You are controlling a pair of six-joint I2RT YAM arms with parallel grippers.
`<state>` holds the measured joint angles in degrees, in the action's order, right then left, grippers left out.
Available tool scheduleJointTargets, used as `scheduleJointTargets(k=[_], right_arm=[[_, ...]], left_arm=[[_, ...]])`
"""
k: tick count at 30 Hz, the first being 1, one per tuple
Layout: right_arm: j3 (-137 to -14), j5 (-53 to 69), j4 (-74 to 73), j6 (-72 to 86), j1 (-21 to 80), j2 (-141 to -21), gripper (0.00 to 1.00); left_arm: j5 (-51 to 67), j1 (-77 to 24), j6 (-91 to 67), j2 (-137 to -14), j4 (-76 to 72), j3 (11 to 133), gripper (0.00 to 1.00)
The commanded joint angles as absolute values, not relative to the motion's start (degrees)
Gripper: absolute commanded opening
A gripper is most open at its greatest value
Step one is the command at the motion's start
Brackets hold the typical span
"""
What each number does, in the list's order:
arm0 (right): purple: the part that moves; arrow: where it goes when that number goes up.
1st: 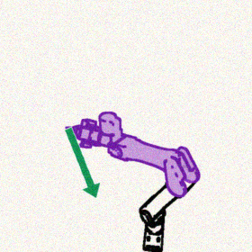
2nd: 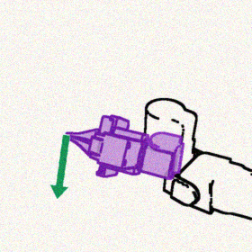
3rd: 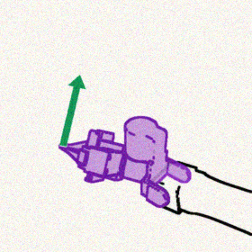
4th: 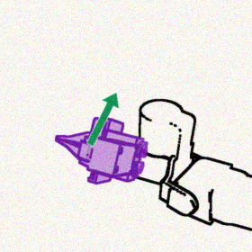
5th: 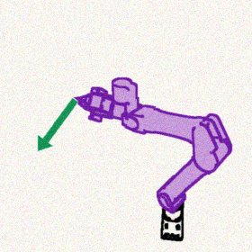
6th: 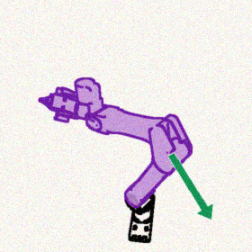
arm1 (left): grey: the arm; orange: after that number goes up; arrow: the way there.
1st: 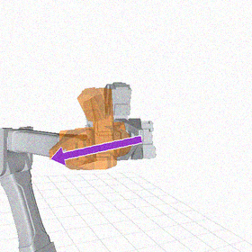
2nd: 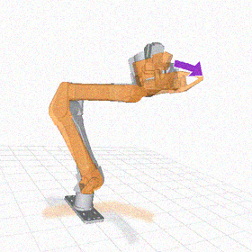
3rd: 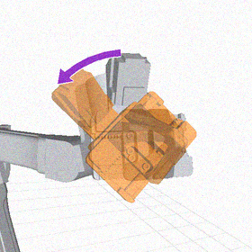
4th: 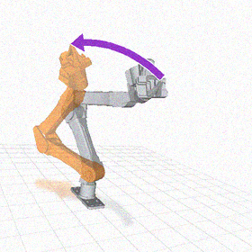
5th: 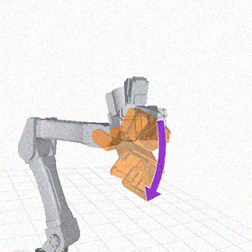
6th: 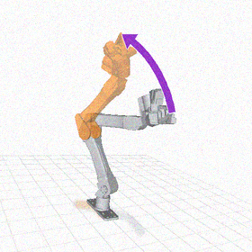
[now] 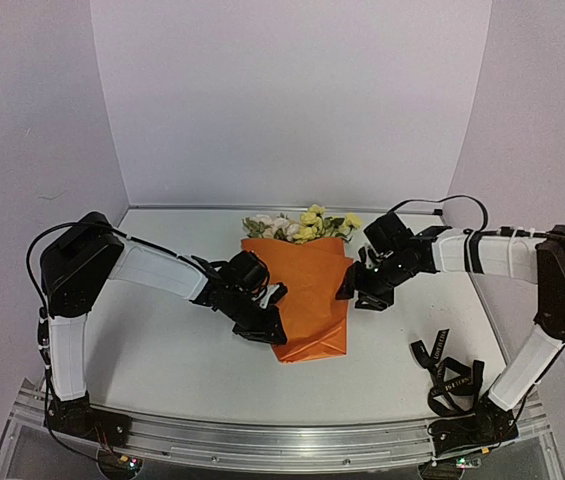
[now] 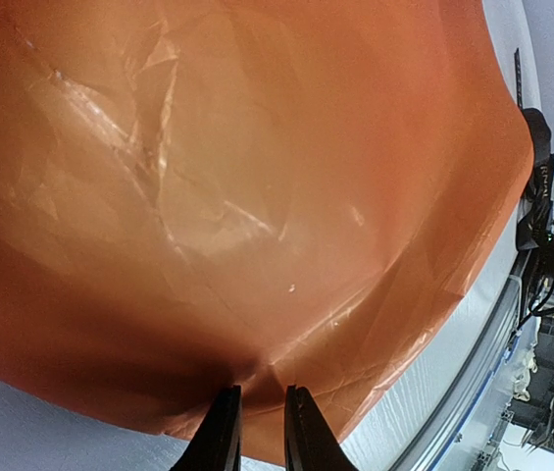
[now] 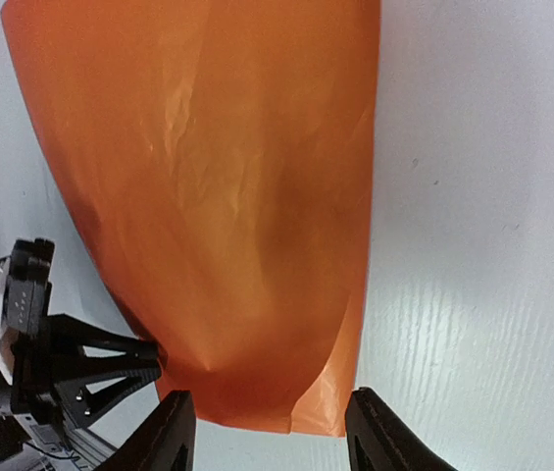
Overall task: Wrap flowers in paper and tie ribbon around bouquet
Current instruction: Press the fold line on the folded wrapping paper.
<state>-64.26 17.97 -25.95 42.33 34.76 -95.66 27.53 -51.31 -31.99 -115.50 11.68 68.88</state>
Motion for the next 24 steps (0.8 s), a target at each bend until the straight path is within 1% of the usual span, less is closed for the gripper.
scheduleJointTargets(k=[1,7,12,14,16,18,20,21,24], right_arm=[[-61.99,18.46,-27.64,45.67,38.68,-95.92,0.56],[-61.27,18.95,-24.81,49.62,41.25,-99.46,0.54],[-61.62,19.33,-22.75,52.05,42.26,-101.97,0.44],[-61.21,19.28,-22.22,52.51,42.36,-102.45,0.37],[-60.54,18.87,-21.81,52.57,42.36,-102.24,0.28],[-60.07,18.04,-21.78,51.91,42.36,-101.61,0.13],[-59.66,17.29,-22.03,51.06,42.39,-100.82,0.02],[-59.36,16.89,-22.38,50.58,42.40,-100.29,0.00],[-58.03,15.12,-23.16,48.78,42.49,-98.79,0.00]], left_arm=[[28.64,-51.12,-31.87,-116.30,11.07,71.06,0.17],[28.39,-51.15,-31.79,-116.28,11.36,71.36,0.17],[28.20,-51.16,-31.53,-116.02,11.79,71.66,0.17],[28.15,-51.15,-31.36,-115.78,11.99,71.79,0.17],[28.04,-51.15,-31.16,-115.50,12.31,71.90,0.17],[27.94,-51.16,-30.98,-115.01,12.59,71.92,0.17],[28.01,-51.13,-30.77,-114.28,12.82,71.89,0.17],[28.19,-51.12,-30.64,-113.86,12.94,71.89,0.17],[29.32,-51.16,-30.14,-112.42,13.12,71.75,0.18]])
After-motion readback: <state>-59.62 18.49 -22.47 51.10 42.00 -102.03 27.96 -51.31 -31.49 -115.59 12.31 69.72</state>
